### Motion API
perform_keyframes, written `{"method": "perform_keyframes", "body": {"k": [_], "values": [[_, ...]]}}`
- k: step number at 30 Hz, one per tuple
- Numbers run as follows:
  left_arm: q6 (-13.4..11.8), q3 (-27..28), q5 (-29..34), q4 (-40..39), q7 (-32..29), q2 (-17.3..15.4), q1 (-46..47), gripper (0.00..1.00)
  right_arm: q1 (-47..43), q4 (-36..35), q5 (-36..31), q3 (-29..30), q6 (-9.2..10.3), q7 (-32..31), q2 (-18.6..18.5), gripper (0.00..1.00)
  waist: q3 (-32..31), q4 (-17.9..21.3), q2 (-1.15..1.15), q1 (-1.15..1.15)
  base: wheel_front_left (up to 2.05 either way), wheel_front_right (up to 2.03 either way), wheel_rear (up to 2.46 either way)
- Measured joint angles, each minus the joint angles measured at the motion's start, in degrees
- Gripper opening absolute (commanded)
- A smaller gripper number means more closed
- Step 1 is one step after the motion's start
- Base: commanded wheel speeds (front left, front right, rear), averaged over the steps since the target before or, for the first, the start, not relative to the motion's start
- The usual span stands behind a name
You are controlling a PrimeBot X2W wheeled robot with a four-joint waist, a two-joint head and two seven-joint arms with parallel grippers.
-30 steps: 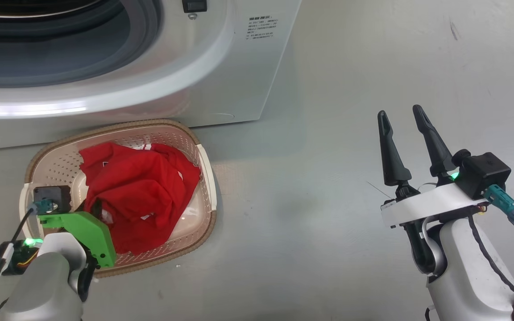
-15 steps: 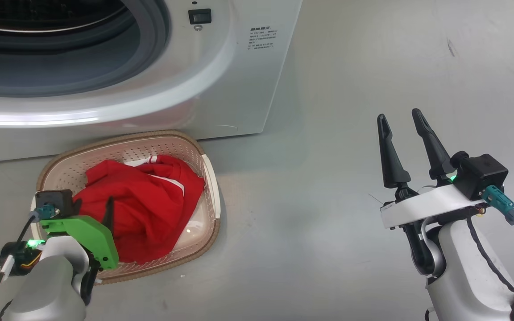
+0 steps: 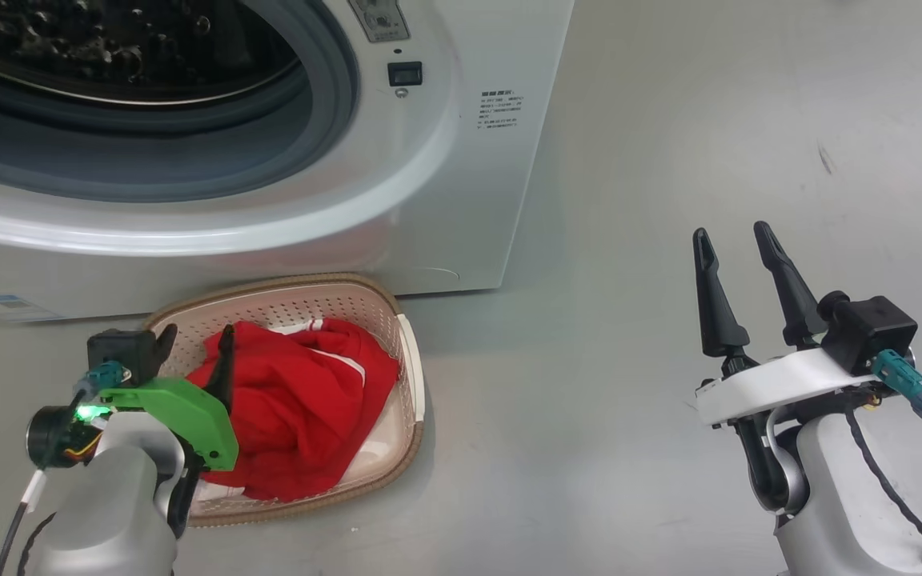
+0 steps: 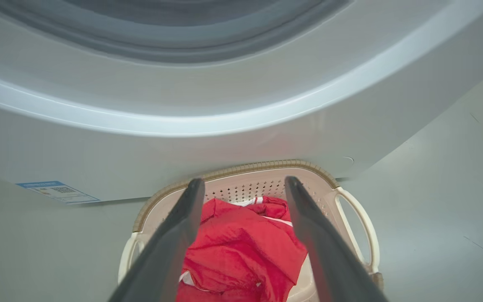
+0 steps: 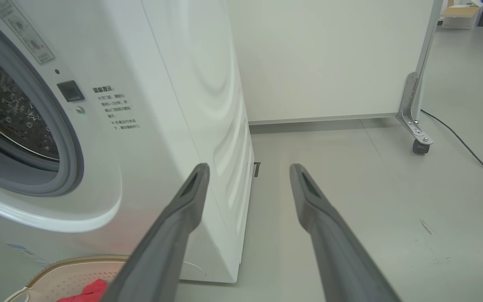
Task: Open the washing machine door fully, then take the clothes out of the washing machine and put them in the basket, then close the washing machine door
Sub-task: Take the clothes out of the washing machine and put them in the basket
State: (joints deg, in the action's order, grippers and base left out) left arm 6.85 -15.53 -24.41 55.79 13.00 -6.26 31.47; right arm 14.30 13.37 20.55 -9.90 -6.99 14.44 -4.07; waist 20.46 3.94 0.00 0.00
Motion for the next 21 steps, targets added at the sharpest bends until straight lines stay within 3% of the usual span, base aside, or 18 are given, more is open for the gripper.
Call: {"method": "perform_keyframes", "body": {"k": [21], "values": [[0.0,1.2,0.4,-13.2,1.3,0.3,-3.3,1.00,-5.6,1.0,0.6,-0.2,0.00,0.0,-0.6,1.00,-10.7,-5.4,0.00,0.00,0.00,0.00,0.00]]}}
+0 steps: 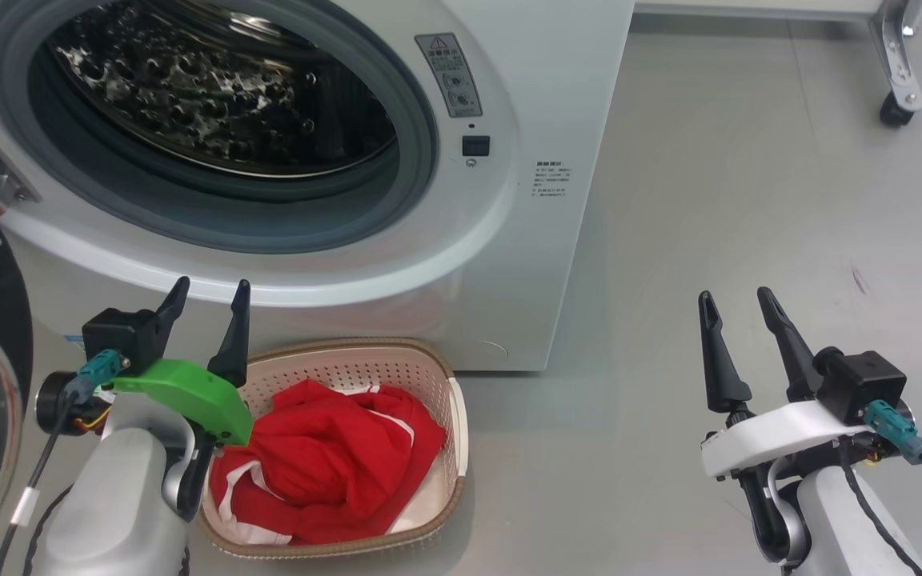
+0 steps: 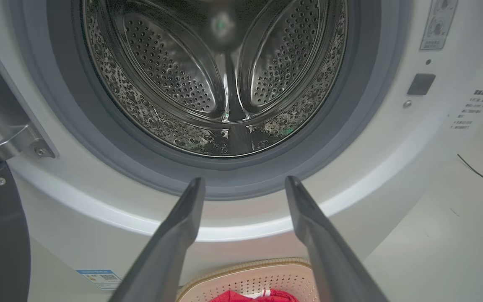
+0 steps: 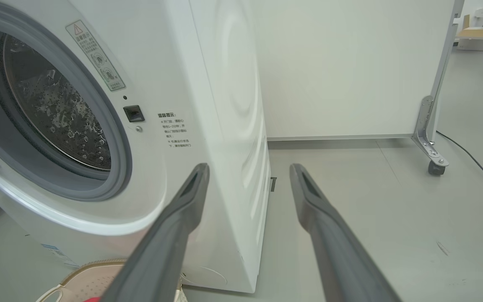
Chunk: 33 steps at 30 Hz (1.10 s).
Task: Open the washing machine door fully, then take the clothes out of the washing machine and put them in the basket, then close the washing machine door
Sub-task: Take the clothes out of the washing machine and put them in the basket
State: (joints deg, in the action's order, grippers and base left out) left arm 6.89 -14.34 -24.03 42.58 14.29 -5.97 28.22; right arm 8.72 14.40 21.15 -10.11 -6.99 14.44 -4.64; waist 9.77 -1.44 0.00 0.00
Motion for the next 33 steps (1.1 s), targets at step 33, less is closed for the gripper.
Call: {"method": "perform_keyframes", "body": {"k": [33], "values": [[0.0,5.2,2.2,-21.3,0.2,0.9,-17.0,1.00,-4.3,-0.8,0.6,-1.1,0.00,0.0,-0.9,1.00,-6.2,-1.6,0.00,0.00,0.00,0.00,0.00]]}}
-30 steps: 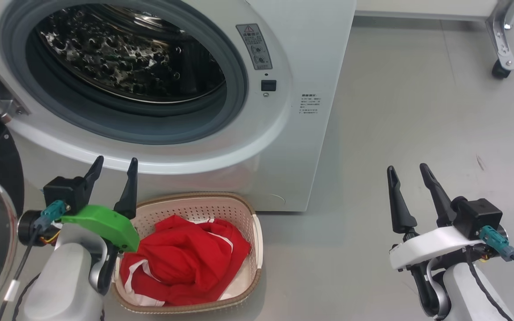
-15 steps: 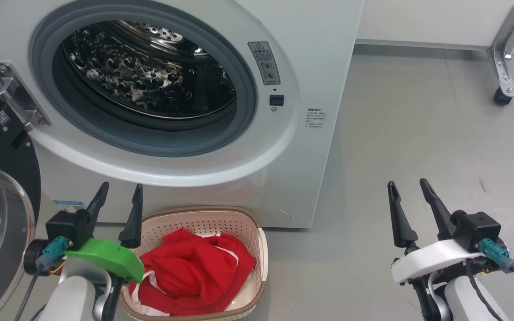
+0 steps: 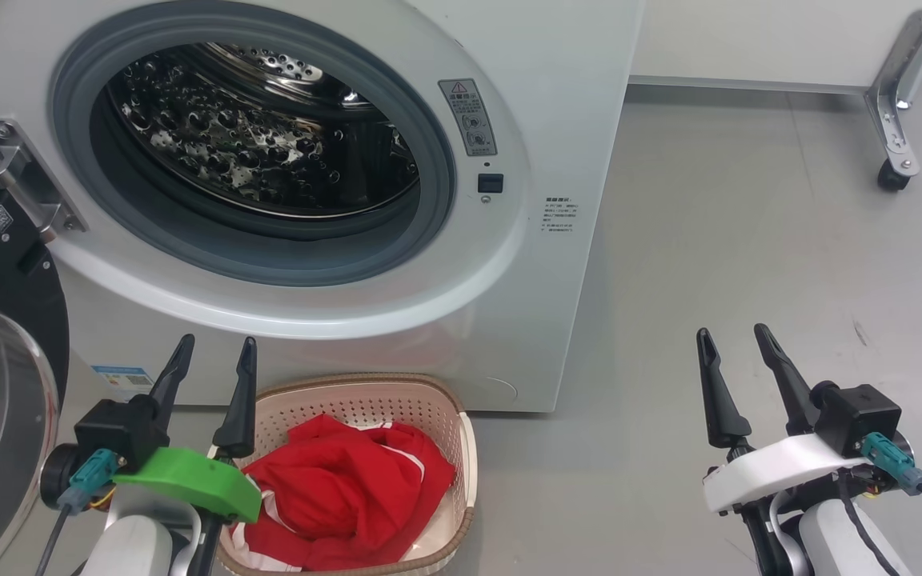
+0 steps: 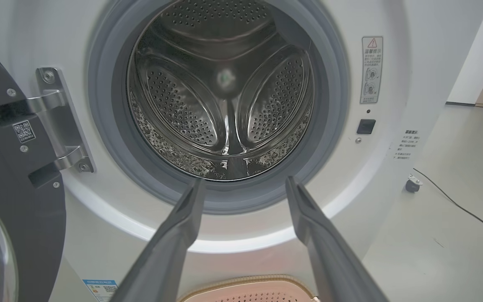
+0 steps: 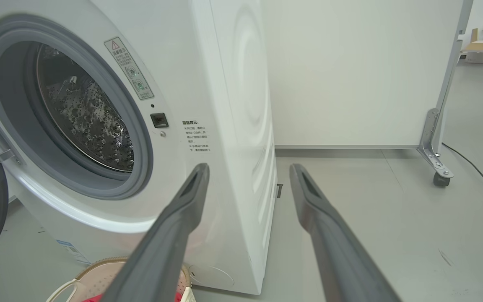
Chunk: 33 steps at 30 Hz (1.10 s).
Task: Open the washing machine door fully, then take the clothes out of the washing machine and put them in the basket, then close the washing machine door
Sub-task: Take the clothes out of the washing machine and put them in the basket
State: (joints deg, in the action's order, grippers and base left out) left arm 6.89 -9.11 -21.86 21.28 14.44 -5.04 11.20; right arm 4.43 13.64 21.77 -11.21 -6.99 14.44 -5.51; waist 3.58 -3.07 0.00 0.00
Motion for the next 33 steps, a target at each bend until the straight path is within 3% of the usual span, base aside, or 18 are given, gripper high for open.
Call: {"method": "perform_keyframes", "body": {"k": [33], "values": [[0.0,1.4,1.5,-5.5,0.0,0.5,-4.4,1.00,-0.2,-0.6,0.0,0.1,0.00,0.0,0.0,1.00,0.1,0.6,0.00,0.00,0.00,0.00,0.00]]}}
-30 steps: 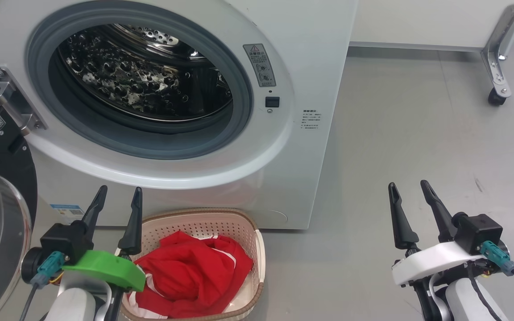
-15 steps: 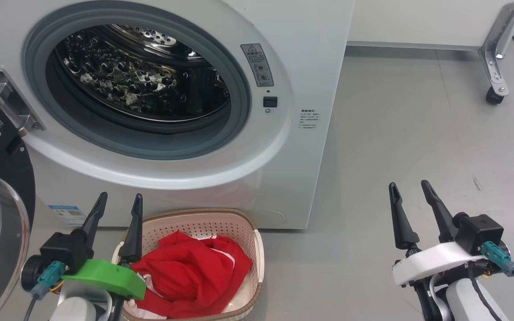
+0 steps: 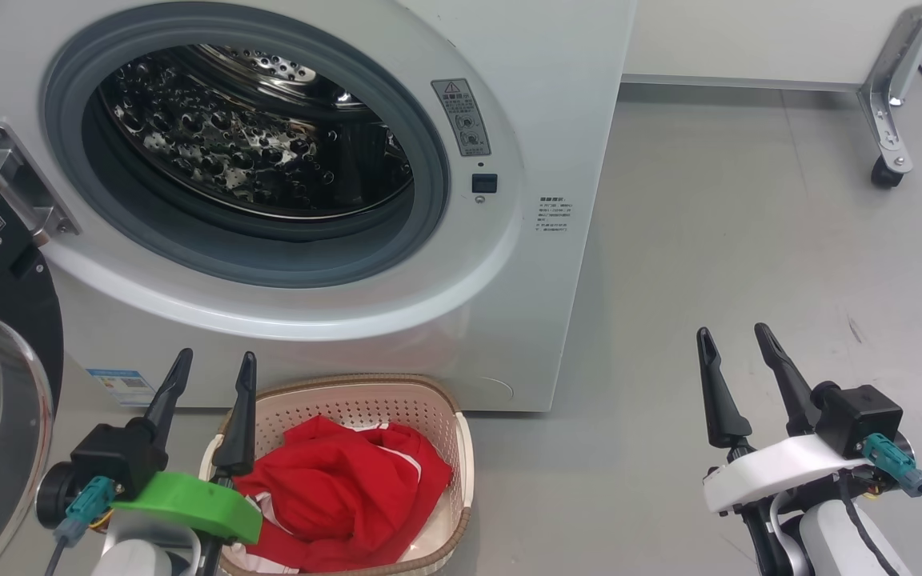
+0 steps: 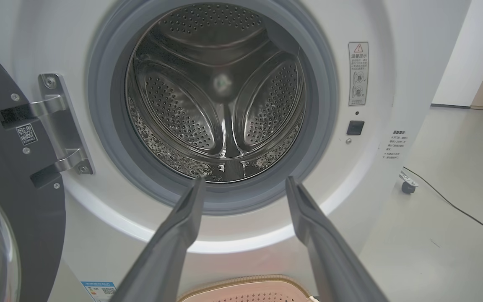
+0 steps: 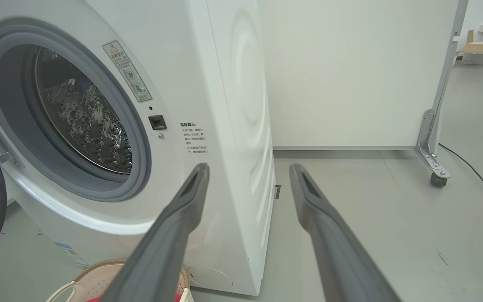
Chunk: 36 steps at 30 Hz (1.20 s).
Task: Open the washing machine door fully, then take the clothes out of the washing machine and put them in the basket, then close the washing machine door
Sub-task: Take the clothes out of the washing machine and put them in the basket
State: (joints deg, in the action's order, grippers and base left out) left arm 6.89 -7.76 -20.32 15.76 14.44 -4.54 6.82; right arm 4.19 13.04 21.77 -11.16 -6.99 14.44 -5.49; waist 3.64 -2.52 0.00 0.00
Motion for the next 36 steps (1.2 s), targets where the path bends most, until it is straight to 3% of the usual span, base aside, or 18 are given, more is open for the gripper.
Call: {"method": "perform_keyframes", "body": {"k": [20,36], "values": [[0.0,0.3,0.0,-0.4,0.0,0.3,-0.6,1.00,0.0,0.0,0.4,-0.1,0.00,0.0,0.0,1.00,0.2,0.1,0.00,0.00,-0.05,0.05,0.00],[0.0,0.2,0.0,-0.3,0.0,0.5,-1.0,1.00,0.0,0.1,0.4,-0.6,0.00,0.0,0.0,1.00,0.2,0.1,0.00,0.00,-0.62,0.62,0.00]]}}
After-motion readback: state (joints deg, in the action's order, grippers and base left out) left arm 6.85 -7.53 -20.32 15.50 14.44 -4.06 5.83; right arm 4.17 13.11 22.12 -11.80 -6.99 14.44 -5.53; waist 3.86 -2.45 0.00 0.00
